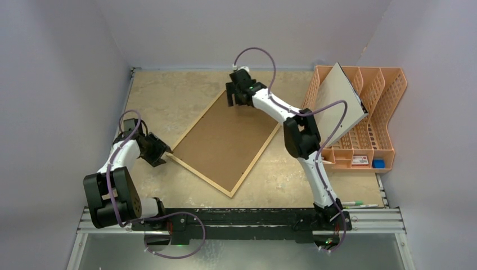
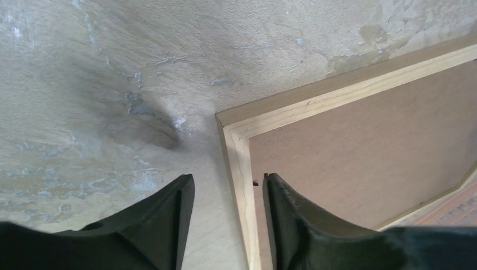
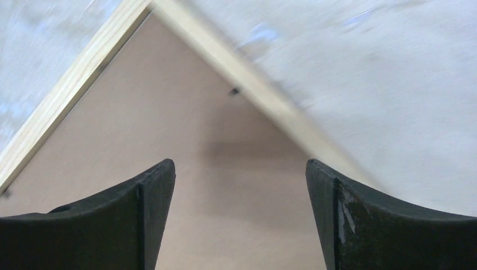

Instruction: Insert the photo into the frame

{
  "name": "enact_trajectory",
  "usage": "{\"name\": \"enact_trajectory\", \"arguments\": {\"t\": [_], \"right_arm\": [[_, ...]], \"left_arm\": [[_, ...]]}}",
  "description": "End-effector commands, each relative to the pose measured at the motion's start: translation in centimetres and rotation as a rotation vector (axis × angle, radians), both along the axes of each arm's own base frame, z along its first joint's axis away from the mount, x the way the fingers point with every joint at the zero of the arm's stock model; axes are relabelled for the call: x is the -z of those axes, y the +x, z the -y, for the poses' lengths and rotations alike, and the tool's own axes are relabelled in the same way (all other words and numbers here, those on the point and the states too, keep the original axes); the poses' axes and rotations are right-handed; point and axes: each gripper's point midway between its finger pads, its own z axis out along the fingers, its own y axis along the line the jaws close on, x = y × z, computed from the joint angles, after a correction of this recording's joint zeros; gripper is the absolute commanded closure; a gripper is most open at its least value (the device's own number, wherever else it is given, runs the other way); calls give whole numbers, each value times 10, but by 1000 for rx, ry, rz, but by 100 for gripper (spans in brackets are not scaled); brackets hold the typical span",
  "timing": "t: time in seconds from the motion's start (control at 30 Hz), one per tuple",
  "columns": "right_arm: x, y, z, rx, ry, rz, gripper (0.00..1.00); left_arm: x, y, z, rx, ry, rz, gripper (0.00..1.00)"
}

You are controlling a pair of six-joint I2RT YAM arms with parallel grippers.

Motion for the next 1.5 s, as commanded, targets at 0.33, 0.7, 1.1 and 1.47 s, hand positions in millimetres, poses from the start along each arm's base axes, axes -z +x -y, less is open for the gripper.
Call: {"name": "enact_trajectory", "arguments": {"t": [0.33,0.7,1.1,1.47], "right_arm": [[7,45,62,67,28,-42,4],[50,13,71,25,42,-182,4],[48,-59,72,-80,123,-311,9],[49,-138,73,-77,217,-427,12]], "left_arm": [[-1,26,10,80,-76,100,27],[12,34,18,110,-146,73,26],[1,105,-6,202,-84,142,28],[12,153,-14,178,-111,169,31]]}}
